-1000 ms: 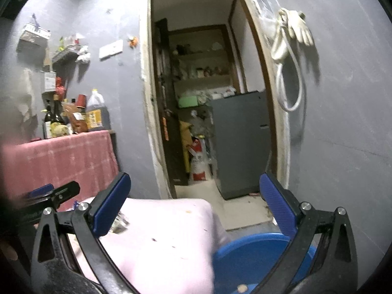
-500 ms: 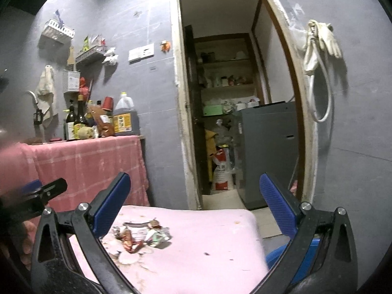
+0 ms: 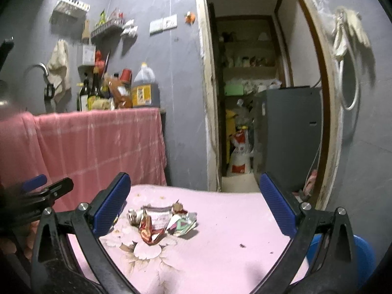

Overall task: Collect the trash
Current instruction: 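Move both tools back over the trash pile on the table, then grasp the blue wrapper with the left tool while the right tool grasps the red-gold wrapper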

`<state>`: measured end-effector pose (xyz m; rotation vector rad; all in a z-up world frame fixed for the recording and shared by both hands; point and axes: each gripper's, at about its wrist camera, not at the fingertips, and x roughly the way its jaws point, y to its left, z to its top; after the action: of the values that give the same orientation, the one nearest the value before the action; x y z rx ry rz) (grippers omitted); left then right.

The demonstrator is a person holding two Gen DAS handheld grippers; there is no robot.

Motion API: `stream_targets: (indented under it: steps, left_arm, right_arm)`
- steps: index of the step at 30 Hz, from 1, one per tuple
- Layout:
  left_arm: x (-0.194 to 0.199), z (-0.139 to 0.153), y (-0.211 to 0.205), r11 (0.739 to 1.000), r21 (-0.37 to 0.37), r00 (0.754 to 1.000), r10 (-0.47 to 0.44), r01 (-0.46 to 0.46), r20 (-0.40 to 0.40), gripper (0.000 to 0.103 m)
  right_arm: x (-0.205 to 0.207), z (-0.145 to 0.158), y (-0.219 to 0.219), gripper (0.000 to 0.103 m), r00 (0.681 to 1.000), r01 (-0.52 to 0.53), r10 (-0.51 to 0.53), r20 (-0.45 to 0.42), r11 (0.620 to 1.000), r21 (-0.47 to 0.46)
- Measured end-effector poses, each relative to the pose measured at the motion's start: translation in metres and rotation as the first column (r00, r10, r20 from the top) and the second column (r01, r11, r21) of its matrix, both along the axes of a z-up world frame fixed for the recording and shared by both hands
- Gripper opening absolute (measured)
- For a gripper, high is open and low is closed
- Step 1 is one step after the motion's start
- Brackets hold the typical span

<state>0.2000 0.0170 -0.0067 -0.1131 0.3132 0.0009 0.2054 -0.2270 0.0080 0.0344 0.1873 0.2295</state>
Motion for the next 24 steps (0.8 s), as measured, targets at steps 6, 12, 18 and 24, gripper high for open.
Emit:
stream_targets:
  steps: [6, 12, 18, 24]
  left_arm:
    - [0.022, -0.018, 0.009, 1.0, 0.004, 0.997, 0.025, -0.024, -0.068, 0.101]
    - [0.051, -0.039, 0.009, 1.0, 0.011, 0.973, 0.017, -0.015, -0.229, 0.101]
    - [0.069, -0.048, 0.008, 1.0, -0.021, 0.951, -0.018, 0.012, -0.308, 0.1]
    - [0.087, -0.057, 0.013, 0.996, -0.074, 0.919, -0.072, 0.047, -0.388, 0.079]
  right_arm:
    - [0.023, -0.021, 0.006, 0.103, 0.996, -0.035, 0.036, -0.08, 0.999, 0.008]
    - [0.044, -0.039, 0.015, 0.103, 0.978, -0.069, 0.07, -0.198, 0.998, 0.013]
    - [0.06, -0.052, 0.022, 0.103, 0.95, -0.092, 0.087, -0.301, 0.996, -0.002]
    - [0.07, -0.063, 0.029, 0.101, 0.915, -0.142, 0.129, -0.382, 0.99, -0.006]
